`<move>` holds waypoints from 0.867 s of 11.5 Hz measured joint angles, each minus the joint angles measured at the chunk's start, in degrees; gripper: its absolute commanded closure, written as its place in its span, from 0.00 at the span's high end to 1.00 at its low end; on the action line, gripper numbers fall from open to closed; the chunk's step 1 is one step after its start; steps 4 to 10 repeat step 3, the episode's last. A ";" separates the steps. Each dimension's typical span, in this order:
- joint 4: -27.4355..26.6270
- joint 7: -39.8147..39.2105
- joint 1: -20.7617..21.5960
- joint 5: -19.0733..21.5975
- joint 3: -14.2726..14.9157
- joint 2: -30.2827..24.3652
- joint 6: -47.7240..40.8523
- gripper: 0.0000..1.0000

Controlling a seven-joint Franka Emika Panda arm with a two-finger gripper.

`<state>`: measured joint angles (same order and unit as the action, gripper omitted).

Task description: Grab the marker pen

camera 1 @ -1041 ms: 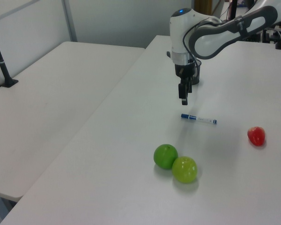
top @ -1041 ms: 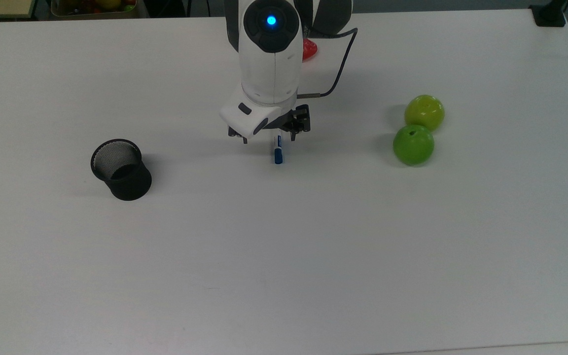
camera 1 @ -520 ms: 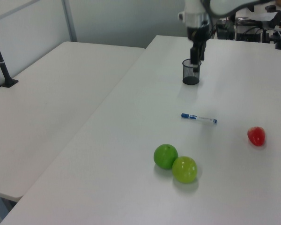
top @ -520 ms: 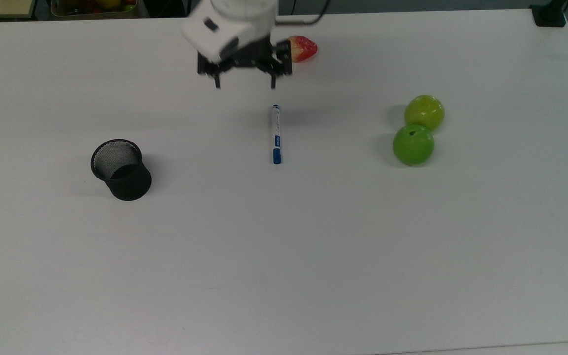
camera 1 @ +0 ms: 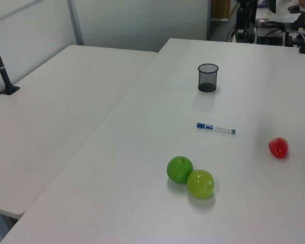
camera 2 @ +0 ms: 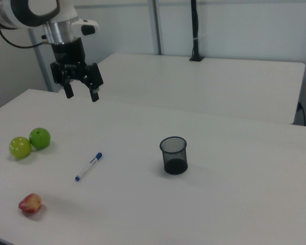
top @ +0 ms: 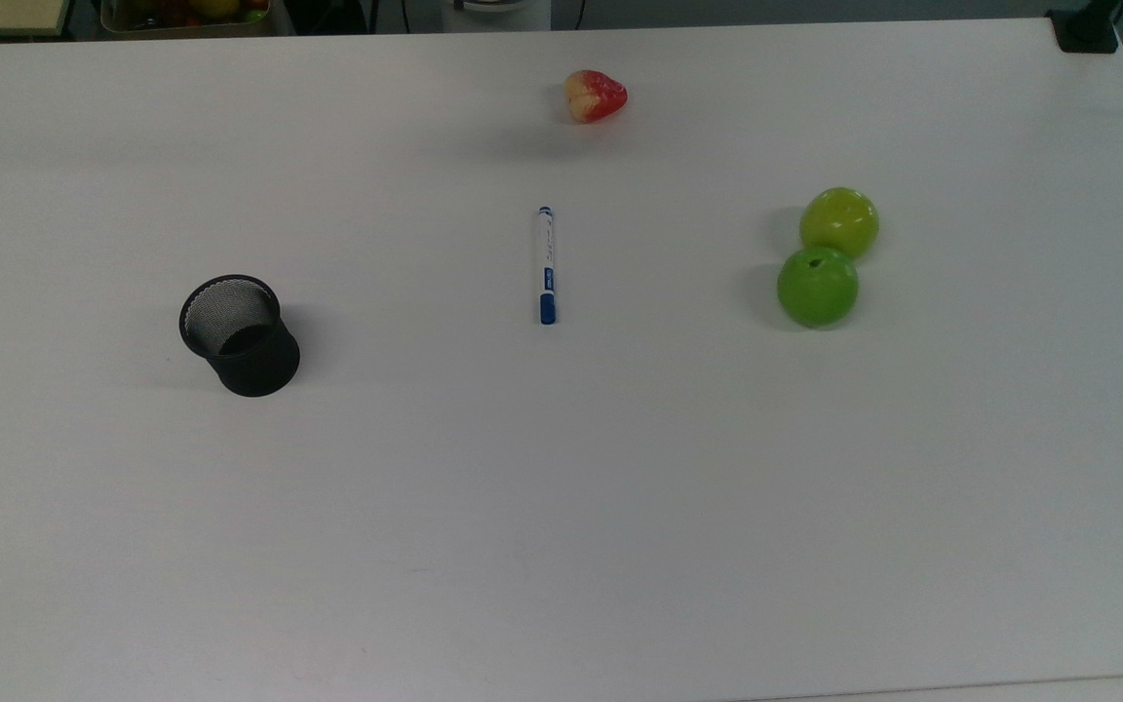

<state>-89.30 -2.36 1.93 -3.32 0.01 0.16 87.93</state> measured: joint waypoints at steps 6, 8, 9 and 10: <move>-0.32 -0.48 -0.62 0.00 0.00 -1.15 -1.16 1.00; -0.32 -0.48 -0.62 0.00 0.00 -1.15 -1.16 1.00; -0.32 -0.48 -0.62 0.00 0.00 -1.15 -1.16 1.00; -0.32 -0.48 -0.62 0.00 0.00 -1.15 -1.16 1.00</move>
